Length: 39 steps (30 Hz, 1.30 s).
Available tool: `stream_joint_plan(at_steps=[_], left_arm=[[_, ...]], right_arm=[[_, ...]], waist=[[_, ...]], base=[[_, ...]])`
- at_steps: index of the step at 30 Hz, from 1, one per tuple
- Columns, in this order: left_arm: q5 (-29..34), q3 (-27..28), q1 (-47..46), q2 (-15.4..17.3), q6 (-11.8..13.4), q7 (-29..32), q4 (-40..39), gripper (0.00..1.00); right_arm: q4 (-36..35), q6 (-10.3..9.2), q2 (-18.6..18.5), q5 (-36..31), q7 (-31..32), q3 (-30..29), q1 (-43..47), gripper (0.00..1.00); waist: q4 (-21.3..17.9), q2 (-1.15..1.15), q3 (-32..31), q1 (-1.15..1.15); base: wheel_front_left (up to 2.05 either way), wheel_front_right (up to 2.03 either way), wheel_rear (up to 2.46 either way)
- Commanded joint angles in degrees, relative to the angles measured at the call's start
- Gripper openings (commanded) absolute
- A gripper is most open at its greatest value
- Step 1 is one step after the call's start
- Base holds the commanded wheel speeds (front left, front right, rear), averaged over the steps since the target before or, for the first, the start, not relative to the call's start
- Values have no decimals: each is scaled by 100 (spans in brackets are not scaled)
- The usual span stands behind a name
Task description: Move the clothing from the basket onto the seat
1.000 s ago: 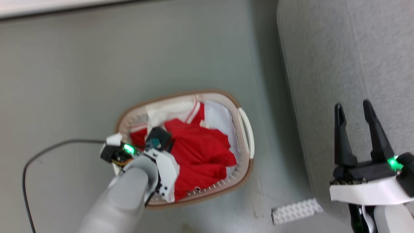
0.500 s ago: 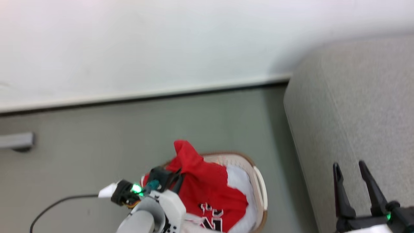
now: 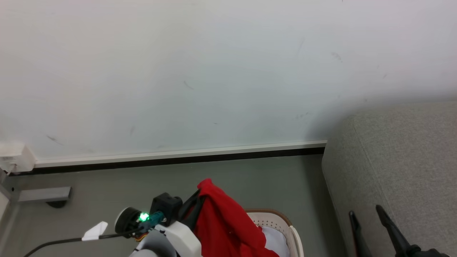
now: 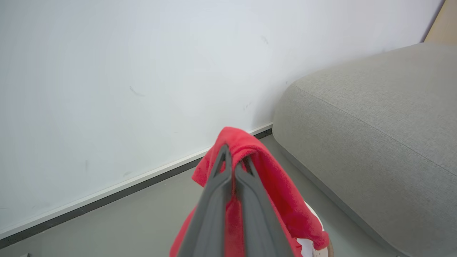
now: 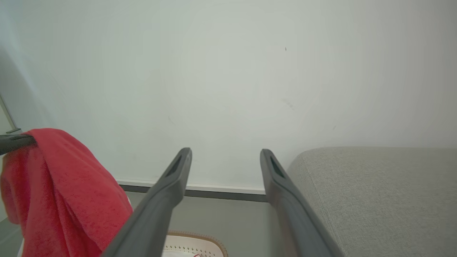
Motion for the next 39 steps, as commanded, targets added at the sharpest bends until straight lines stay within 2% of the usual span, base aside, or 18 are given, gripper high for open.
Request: stream_joint_plan(at_steps=[1, 8, 15, 24, 32, 33, 34, 35, 39], left_arm=[[-24, -5, 177, 120, 35, 163, -360, 0], [-87, -46, 553, 381, 130, 772, -1756, 0], [-96, -197, 600, 394, 122, 1076, -2328, 0], [-189, -515, 513, 159, -24, 1170, -2571, 0], [-500, -753, 560, -12, -238, 1356, -2814, 0], [-545, -767, 563, -19, -241, 1368, -2838, 0], [-606, -770, 571, -27, -264, 1384, -2852, 0], [-655, -771, 582, -34, -280, 1396, -2858, 0], [-688, -768, 636, -13, -259, 1344, -2795, 0]], right_arm=[[-30, -12, -117, 66, 4, 139, -15, 100], [-145, -12, -565, 178, 4, 1065, -474, 100], [1, -12, -987, 478, 20, 2354, -1267, 100], [369, -12, -1041, 1024, 60, 3644, -2079, 100], [1171, -12, -946, 1359, 55, 4138, -2495, 100], [1263, -12, -917, 1397, 49, 4140, -2524, 85], [1315, -12, -875, 1474, 38, 4111, -2531, 17], [1346, -12, -825, 1597, 24, 4096, -2522, 0], [1383, -13, -836, 1930, -2, 4170, -2566, 0]], waist=[[19, 0, -28, 2], [10, 0, -23, 2], [55, 0, -12, 2], [163, 0, -27, 2], [243, 0, -41, 2], [251, 0, -41, 2], [255, 0, -41, 2], [257, 0, -41, 2], [222, 0, -38, 2]], base=[[0, 0, 0], [0, 0, 0], [0, 0, 0], [0, 0, 0], [0, 0, 0], [0, 0, 0], [0, 0, 0], [0, 0, 0], [0, 0, 0]])
